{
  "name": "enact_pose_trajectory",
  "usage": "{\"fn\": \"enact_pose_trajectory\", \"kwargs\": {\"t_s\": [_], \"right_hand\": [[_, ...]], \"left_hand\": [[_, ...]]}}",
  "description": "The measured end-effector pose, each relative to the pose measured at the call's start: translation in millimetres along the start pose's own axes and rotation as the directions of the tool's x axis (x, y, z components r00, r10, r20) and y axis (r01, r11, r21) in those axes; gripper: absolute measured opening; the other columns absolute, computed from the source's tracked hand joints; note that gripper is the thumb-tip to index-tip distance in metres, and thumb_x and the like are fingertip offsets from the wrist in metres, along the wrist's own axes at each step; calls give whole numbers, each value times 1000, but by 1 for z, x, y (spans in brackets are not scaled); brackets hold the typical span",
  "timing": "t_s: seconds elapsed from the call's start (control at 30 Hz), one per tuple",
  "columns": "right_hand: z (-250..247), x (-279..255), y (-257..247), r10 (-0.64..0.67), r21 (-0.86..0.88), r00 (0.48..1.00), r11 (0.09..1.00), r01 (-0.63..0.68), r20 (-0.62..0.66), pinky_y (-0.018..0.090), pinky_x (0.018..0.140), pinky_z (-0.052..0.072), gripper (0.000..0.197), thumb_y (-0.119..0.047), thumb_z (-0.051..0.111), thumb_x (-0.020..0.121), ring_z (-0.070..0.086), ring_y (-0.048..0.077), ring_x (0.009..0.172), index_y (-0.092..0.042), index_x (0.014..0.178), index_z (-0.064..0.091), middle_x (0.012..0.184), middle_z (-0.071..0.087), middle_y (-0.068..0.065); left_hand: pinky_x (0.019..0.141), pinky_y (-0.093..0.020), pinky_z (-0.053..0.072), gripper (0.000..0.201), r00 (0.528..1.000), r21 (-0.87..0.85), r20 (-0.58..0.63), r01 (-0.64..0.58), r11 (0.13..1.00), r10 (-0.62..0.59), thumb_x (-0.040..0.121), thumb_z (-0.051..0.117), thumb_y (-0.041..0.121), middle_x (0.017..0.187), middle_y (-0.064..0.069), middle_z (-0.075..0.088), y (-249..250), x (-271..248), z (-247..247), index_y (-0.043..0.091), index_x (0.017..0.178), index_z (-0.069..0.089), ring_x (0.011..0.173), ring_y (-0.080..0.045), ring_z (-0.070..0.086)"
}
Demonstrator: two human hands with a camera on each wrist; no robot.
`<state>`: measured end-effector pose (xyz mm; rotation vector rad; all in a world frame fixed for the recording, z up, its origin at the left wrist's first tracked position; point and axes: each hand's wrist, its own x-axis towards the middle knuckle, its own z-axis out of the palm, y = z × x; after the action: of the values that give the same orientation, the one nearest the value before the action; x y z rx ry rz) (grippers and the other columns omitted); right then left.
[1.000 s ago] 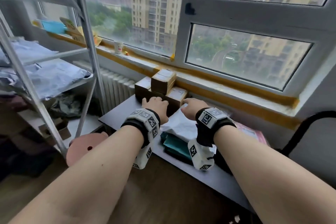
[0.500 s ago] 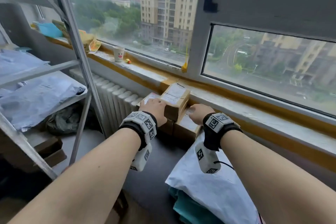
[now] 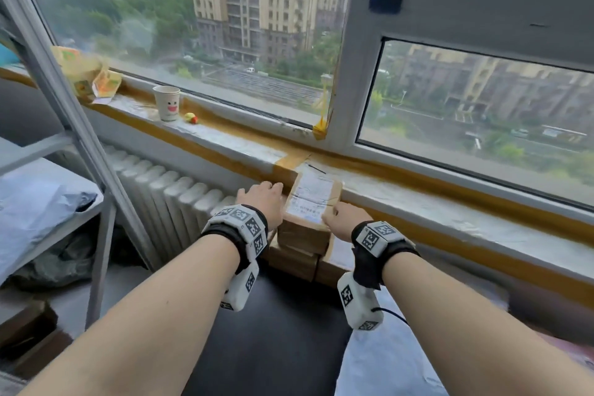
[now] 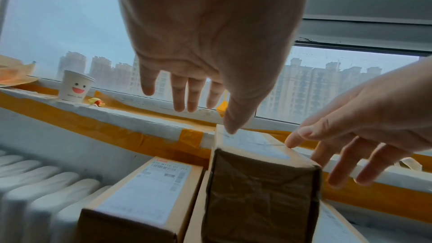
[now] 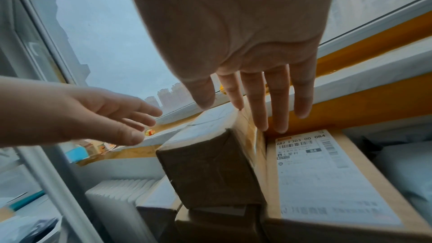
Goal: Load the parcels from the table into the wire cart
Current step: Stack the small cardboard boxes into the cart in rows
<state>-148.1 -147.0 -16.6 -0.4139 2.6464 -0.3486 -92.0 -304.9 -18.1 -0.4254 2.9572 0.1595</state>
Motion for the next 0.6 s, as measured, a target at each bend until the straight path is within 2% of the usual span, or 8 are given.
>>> {"fn": "enact_pose_trajectory", "kwargs": {"t_s": [0.1,0.2,0.3,0.33,0.4,0.43,0.53,0.6], "right_hand": [[3,12,-10,116,149,993,982,-113,-13,36,91,51,43,-38,41,95,63,31,104,-17,133,45,129,57,8],[7,18,-18,184,206,983,961,-182,7,40,87,54,40,-33,44,92,66,32,98,-13,126,46,123,59,10],[11,20,-22,234,251,971,938,-239,52,41,88,55,21,-18,42,92,67,31,99,-7,109,49,122,58,15],[12,21,-23,259,287,964,920,-266,62,42,89,55,15,-15,42,91,68,32,96,-7,101,50,117,60,17],[14,24,-24,306,366,950,878,-309,66,46,87,56,14,-12,41,90,70,34,90,-6,96,51,101,63,16],[13,26,-24,313,389,948,867,-310,58,46,86,56,17,-12,40,89,70,35,89,-5,97,53,99,64,15],[11,26,-26,289,380,957,884,-274,17,46,86,56,29,-16,40,90,68,35,92,-6,107,61,108,66,16],[10,24,-26,267,363,964,899,-244,-15,45,87,56,34,-25,42,93,68,34,94,-9,112,65,109,68,14]], "left_hand": [[105,-44,36,51,998,-49,31,-57,997,58,96,40,20,147,-7,36,-10,21,-2,17,146,26,130,-28,42],[104,-45,39,50,989,-129,90,-102,986,114,97,38,20,147,-9,36,-15,35,2,14,146,26,128,-30,45],[105,-45,40,47,979,-148,110,-154,977,171,99,36,23,146,-9,39,-18,46,7,11,144,28,127,-29,47],[105,-44,39,47,976,-156,114,-167,973,186,99,36,22,145,-9,40,-18,49,8,10,144,28,127,-28,46],[104,-44,39,47,972,-181,112,-186,966,208,99,37,21,144,-10,40,-19,54,10,10,143,28,126,-28,47],[103,-44,40,46,971,-196,105,-193,961,217,98,37,21,143,-11,41,-20,57,11,10,142,29,124,-29,48],[97,-44,44,47,970,-258,76,-203,945,229,99,38,26,142,-12,40,-21,64,12,11,142,26,120,-30,51],[102,-43,42,59,974,-278,56,-195,941,218,100,40,31,150,-12,28,-23,66,13,10,149,16,128,-30,45]]}}
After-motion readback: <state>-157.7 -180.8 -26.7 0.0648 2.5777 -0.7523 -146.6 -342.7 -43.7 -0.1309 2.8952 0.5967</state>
